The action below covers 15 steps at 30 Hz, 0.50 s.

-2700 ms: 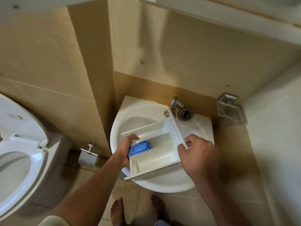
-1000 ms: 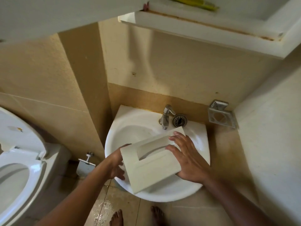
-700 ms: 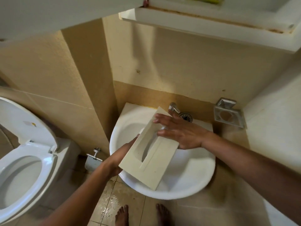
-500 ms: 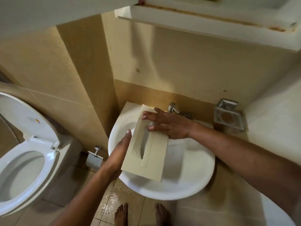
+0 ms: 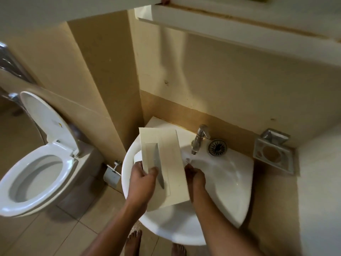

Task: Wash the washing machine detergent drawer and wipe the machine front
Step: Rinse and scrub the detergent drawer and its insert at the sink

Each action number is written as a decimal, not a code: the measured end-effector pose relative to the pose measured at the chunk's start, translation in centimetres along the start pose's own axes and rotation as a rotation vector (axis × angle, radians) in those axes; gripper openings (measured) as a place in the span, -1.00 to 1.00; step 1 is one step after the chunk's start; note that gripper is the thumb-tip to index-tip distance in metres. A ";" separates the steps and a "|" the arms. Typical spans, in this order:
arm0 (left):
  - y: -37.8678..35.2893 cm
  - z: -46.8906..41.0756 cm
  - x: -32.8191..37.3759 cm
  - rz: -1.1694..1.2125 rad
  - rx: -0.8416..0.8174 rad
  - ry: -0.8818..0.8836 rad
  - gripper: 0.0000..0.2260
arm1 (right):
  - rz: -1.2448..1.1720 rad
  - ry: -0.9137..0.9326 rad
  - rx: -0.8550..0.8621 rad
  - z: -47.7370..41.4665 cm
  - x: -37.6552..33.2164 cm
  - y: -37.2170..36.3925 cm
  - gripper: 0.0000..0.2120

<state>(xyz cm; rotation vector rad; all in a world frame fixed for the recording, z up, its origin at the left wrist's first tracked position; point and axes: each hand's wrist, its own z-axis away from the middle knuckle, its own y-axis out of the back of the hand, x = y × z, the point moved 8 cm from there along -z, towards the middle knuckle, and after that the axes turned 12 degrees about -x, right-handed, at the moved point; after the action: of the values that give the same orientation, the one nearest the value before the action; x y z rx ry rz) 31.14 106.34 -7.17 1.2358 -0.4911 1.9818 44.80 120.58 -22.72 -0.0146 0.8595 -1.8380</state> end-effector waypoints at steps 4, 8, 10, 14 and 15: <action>-1.2 1.1 0.9 -0.110 0.103 -0.056 -0.84 | -0.303 -0.093 -0.177 -3.8 1.2 -0.9 -0.73; -1.6 0.7 0.9 -0.138 0.119 -0.063 -0.83 | -0.376 -0.134 -0.434 -3.9 2.1 -2.4 -0.96; -1.7 0.2 0.9 -0.139 0.089 -0.047 -0.85 | -0.342 -0.130 -0.499 -3.8 2.3 -2.5 -0.86; -1.6 -0.6 1.0 -0.123 0.025 -0.020 -0.87 | -0.274 -0.087 -0.574 -3.2 0.6 -4.0 -0.93; -1.6 -0.7 0.8 -0.114 0.010 -0.006 -0.85 | -0.277 -0.064 -0.584 -2.9 -0.4 -4.6 -0.85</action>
<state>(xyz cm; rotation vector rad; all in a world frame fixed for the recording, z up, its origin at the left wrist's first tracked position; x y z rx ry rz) 31.69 108.15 -6.84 1.2487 -0.4058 1.8873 40.17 123.32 -22.14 -0.5808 1.3732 -1.7601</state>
